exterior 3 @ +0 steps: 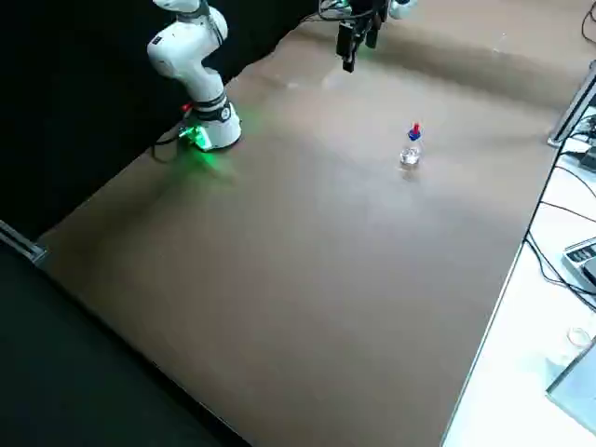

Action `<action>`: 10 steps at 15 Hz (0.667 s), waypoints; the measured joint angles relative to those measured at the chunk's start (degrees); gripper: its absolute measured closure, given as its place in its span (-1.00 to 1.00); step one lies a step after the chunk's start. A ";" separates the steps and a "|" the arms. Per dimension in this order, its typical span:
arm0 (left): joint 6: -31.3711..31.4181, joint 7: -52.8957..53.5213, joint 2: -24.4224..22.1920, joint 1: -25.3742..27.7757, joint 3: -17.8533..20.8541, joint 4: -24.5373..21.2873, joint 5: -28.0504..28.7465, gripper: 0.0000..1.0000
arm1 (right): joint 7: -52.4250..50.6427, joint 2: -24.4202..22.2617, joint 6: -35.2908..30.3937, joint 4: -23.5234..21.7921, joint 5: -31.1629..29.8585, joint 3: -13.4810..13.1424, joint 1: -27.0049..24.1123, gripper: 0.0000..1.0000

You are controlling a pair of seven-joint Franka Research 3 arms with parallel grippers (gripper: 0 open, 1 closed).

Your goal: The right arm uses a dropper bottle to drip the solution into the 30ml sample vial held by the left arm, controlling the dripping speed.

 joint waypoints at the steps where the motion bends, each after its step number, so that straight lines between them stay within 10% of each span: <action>1: -0.03 0.02 -0.03 0.18 0.03 0.00 0.00 -1.00 | 0.00 0.00 0.00 0.05 0.00 0.00 0.00 -1.00; 10: -1.35 -0.01 -0.15 0.92 0.06 -0.43 -0.31 -1.00 | 0.08 0.78 0.07 0.14 0.18 1.06 4.09 -1.00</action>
